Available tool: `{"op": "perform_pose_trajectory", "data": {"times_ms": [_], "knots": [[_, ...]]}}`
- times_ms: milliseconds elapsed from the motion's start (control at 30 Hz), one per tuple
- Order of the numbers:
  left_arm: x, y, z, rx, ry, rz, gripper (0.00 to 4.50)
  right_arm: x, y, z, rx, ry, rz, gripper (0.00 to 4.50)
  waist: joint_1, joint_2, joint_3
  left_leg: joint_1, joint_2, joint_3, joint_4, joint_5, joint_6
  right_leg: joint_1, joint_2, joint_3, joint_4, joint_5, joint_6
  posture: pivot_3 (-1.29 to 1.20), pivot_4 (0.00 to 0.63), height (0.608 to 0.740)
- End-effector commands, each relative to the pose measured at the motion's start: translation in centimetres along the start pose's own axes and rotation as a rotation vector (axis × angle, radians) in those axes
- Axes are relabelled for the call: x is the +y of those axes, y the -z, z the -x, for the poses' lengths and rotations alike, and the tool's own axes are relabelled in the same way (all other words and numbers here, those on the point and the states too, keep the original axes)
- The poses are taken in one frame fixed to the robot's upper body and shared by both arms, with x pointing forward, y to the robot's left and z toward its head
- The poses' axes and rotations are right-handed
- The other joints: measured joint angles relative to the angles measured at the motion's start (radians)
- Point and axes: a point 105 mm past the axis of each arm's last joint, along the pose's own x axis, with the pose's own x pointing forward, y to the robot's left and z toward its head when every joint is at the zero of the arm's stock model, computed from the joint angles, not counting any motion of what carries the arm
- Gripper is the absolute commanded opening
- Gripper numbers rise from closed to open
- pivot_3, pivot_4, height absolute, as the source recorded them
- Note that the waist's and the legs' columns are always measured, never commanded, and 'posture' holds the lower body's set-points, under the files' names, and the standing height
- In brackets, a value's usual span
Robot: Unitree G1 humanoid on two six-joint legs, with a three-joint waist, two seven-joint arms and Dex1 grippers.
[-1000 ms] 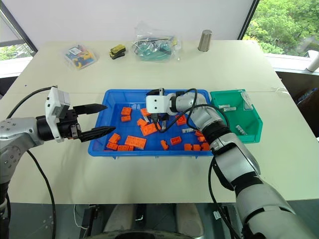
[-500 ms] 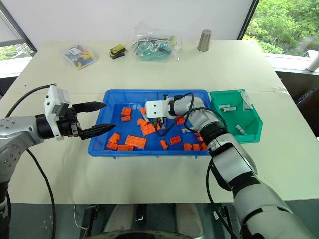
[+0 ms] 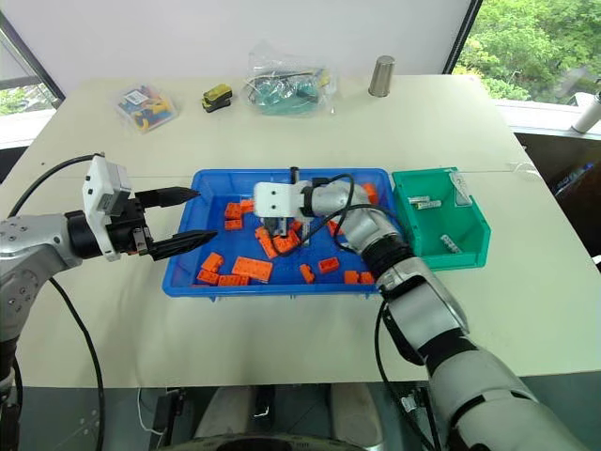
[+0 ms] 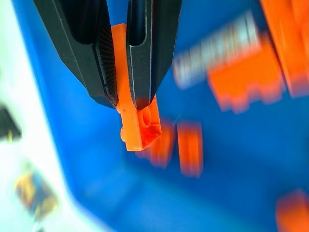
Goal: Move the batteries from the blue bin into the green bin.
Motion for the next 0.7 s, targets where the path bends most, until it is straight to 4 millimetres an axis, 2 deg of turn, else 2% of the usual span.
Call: {"op": "perform_pose_trajectory", "data": {"times_ms": [33,133,200,300,367,467,600,700], "knots": [[-0.1,-0.9,0.0,-0.024,0.004,-0.044,4.50,-0.2,-3.2,-1.0,-0.098,0.004,-0.021,0.06,0.000,0.000,0.000,0.000,0.000,0.000,0.000,0.000,0.000,0.000,0.000,0.000,0.000,0.000,0.000,0.00,0.150,0.739],[-0.1,-0.9,-0.1,-0.027,0.008,-0.045,4.50,0.9,-3.6,-1.6,-0.093,-0.023,-0.043,1.26,0.008,0.000,0.000,0.000,0.000,0.000,0.000,0.000,0.000,0.000,-0.001,0.000,0.000,0.000,0.000,0.00,0.150,0.739],[0.0,-0.9,-0.2,-0.027,0.010,-0.046,4.50,1.0,-3.5,-1.6,-0.075,-0.018,-0.048,2.31,0.011,-0.001,0.000,0.000,-0.001,0.000,0.001,0.000,0.000,0.001,-0.002,-0.001,0.000,0.000,0.000,0.00,0.150,0.739],[-0.1,-0.8,-0.3,-0.029,0.013,-0.045,4.50,0.8,-2.5,-0.5,-0.007,-0.007,-0.087,3.77,0.010,-0.001,0.000,0.000,-0.002,-0.001,0.001,0.000,0.000,0.001,-0.002,-0.001,0.000,0.000,0.000,0.00,0.150,0.739],[-0.1,-0.8,-0.4,-0.030,0.016,-0.042,4.50,0.4,-1.8,0.7,0.036,0.008,-0.157,3.77,0.010,-0.001,0.000,0.000,-0.001,-0.001,0.000,0.000,0.000,0.001,-0.002,-0.001,0.000,0.000,0.000,0.00,0.150,0.739],[-0.2,-0.5,-0.4,-0.026,0.022,-0.036,4.50,-0.2,-0.7,2.2,0.119,0.059,-0.355,3.77,0.009,-0.001,0.000,0.000,-0.001,-0.001,0.000,0.000,0.000,0.000,-0.002,-0.001,0.000,0.000,0.000,0.00,0.150,0.739],[-0.1,-0.4,-0.5,-0.026,0.026,-0.035,4.50,0.5,-0.1,2.6,0.181,0.066,-0.623,3.77,0.005,-0.001,0.000,0.000,0.000,-0.001,0.000,0.000,0.000,0.000,-0.001,-0.001,0.000,0.000,0.000,0.00,0.150,0.739],[-0.1,-0.4,-0.6,-0.029,0.030,-0.036,4.50,0.7,0.7,2.4,0.231,0.077,-0.733,3.77,0.007,-0.001,0.000,0.000,0.000,-0.001,-0.001,0.000,0.000,-0.001,-0.001,-0.001,0.000,0.000,0.000,0.00,0.150,0.739]]}}
